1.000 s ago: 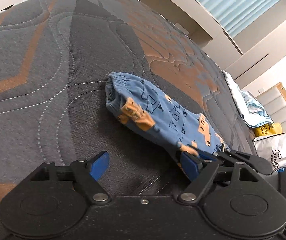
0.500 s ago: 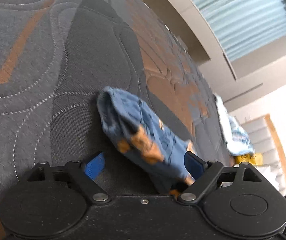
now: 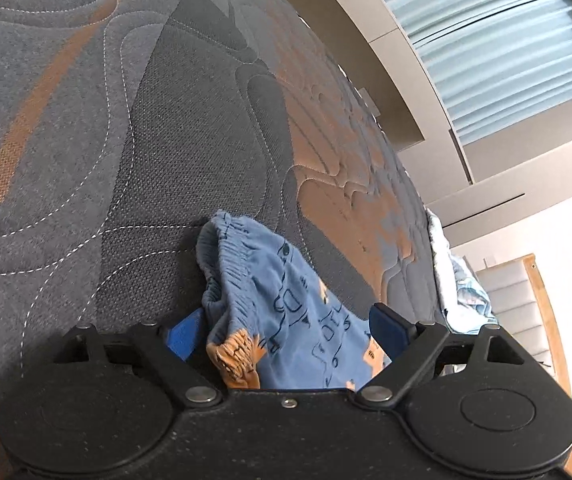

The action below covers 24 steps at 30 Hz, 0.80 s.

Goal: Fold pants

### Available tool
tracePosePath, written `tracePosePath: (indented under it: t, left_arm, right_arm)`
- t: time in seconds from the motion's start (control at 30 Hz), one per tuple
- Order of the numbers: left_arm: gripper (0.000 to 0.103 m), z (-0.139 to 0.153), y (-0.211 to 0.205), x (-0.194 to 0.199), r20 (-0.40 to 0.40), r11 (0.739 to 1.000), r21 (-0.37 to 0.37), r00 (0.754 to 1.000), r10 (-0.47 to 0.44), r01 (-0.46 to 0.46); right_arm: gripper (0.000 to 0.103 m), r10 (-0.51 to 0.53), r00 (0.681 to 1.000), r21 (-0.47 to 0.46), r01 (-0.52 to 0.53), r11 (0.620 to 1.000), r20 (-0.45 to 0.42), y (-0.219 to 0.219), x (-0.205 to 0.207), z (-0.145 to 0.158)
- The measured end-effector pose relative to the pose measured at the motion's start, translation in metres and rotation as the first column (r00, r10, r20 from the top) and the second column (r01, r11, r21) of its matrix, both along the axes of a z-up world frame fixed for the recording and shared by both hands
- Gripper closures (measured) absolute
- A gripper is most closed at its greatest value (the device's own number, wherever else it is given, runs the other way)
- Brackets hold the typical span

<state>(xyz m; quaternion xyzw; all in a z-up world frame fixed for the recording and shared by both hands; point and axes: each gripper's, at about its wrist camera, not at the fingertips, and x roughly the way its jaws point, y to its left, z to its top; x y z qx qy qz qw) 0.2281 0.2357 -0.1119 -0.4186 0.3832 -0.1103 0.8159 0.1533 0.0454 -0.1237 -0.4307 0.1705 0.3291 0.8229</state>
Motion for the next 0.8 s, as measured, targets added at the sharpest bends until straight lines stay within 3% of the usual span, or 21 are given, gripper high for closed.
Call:
tracePosePath:
  t: [0.13,0.2,0.23,0.3,0.5,0.67,0.8]
  left_arm:
    - [0.015,0.001,0.001,0.0,0.006,1.0,-0.018,1.0,-0.004,0.004]
    - [0.015,0.001,0.001,-0.001,0.011,1.0,-0.024,1.0,-0.013,0.013]
    - [0.015,0.002,0.002,-0.001,0.013,1.0,-0.022,1.0,-0.018,0.019]
    - [0.015,0.005,0.004,-0.002,0.015,1.0,-0.013,1.0,-0.024,0.025]
    - [0.008,0.009,0.022,-0.005,0.012,1.0,0.009,1.0,0.0,0.0]
    - [0.005,0.006,0.019,0.003,-0.004,0.999,-0.042,1.0,-0.025,0.025]
    - [0.005,0.006,0.005,0.012,-0.006,0.996,-0.059,0.998,-0.062,0.061]
  right_arm:
    - [0.037,0.02,0.997,-0.098,-0.013,0.995,0.073,0.023,0.003,-0.02]
    - [0.04,-0.002,0.997,-0.093,0.009,0.996,0.073,0.029,0.011,-0.023]
    - [0.051,-0.021,0.998,-0.084,0.026,0.996,0.059,0.031,0.017,-0.023]
    - [0.095,-0.079,0.997,-0.034,0.079,0.996,-0.017,0.03,0.033,-0.017]
    - [0.095,-0.197,0.973,0.211,0.22,0.952,-0.124,-0.01,0.049,0.017]
    - [0.095,-0.212,0.958,0.287,0.261,0.921,-0.192,-0.032,0.049,0.028]
    - [0.095,-0.184,0.967,0.283,0.229,0.931,-0.179,-0.029,0.044,0.029]
